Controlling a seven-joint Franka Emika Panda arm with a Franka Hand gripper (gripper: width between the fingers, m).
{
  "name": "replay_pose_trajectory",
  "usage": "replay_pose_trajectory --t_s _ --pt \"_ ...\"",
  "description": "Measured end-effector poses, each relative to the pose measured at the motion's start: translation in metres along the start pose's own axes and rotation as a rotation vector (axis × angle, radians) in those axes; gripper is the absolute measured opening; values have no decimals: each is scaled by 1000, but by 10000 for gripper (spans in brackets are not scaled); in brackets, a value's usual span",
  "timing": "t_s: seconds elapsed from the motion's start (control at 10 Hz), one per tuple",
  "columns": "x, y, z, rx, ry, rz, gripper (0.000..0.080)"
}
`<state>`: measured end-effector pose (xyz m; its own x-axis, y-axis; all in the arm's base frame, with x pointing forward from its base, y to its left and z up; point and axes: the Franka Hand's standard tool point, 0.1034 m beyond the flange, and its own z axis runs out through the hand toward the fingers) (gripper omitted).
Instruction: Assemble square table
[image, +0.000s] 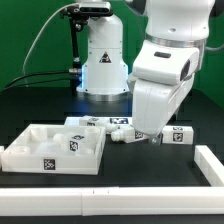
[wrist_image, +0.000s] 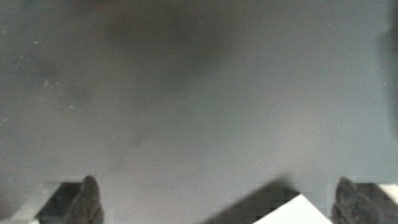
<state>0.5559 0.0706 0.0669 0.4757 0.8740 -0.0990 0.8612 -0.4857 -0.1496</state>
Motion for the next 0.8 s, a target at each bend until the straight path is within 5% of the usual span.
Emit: replay_pose_trajectory --t_s 0.5,0.8 --pt "-1 3 0 6 -5 -3 649" --pt "-46 28 -21 -48 12 47 649"
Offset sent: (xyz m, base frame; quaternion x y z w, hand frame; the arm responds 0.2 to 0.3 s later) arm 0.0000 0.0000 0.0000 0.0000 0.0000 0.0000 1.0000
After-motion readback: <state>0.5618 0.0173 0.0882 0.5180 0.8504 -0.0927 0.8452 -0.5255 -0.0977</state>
